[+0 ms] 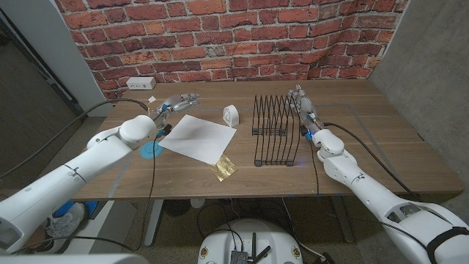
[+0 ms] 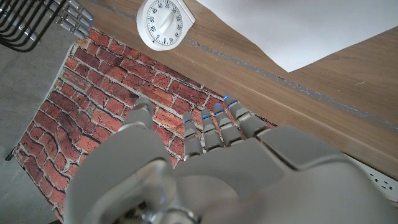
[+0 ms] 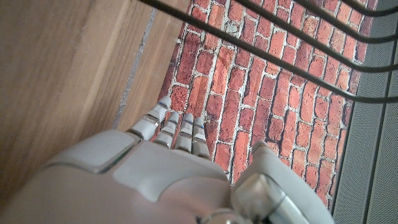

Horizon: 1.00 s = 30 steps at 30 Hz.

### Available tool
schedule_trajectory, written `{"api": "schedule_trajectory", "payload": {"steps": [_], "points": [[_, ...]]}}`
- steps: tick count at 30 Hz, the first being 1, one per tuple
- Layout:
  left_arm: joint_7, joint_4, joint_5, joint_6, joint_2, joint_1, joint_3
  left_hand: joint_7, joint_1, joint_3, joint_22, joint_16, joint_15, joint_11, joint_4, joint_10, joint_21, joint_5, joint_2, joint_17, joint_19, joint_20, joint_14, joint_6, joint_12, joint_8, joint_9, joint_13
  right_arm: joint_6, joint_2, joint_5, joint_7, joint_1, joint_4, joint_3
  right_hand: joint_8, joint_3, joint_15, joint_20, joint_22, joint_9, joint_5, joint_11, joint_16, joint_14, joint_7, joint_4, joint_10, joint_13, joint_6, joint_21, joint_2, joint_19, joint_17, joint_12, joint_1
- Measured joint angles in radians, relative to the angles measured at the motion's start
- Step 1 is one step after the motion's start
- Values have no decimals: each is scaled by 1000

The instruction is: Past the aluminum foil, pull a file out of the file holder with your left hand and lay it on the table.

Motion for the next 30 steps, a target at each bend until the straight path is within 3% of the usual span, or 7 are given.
{"api": "schedule_trajectory", "payload": {"steps": [18,30], "points": [[69,186,-4,-208,-148,-12,12,-8,-40,-1,0,0,-2,-14,12,-28,0,0,11,-1,-5,-5,-12,-28,0,-4,0,0,51,14,-6,-15,-19,8,4,0,0,0,0,0,0,-4,0,0,0,0,0,0,0,0,0,0,0,0,0,0],[103,322,-40,-332,-243,-22,11,-4,-55,-1,0,10,2,-23,12,-19,7,0,15,-3,3,-5,-8,-13,11,7,-4,0,44,4,-15,-49,-46,-34,9,0,-4,0,-3,0,0,-4,0,0,0,0,-4,0,0,0,0,0,3,0,0,0]]}}
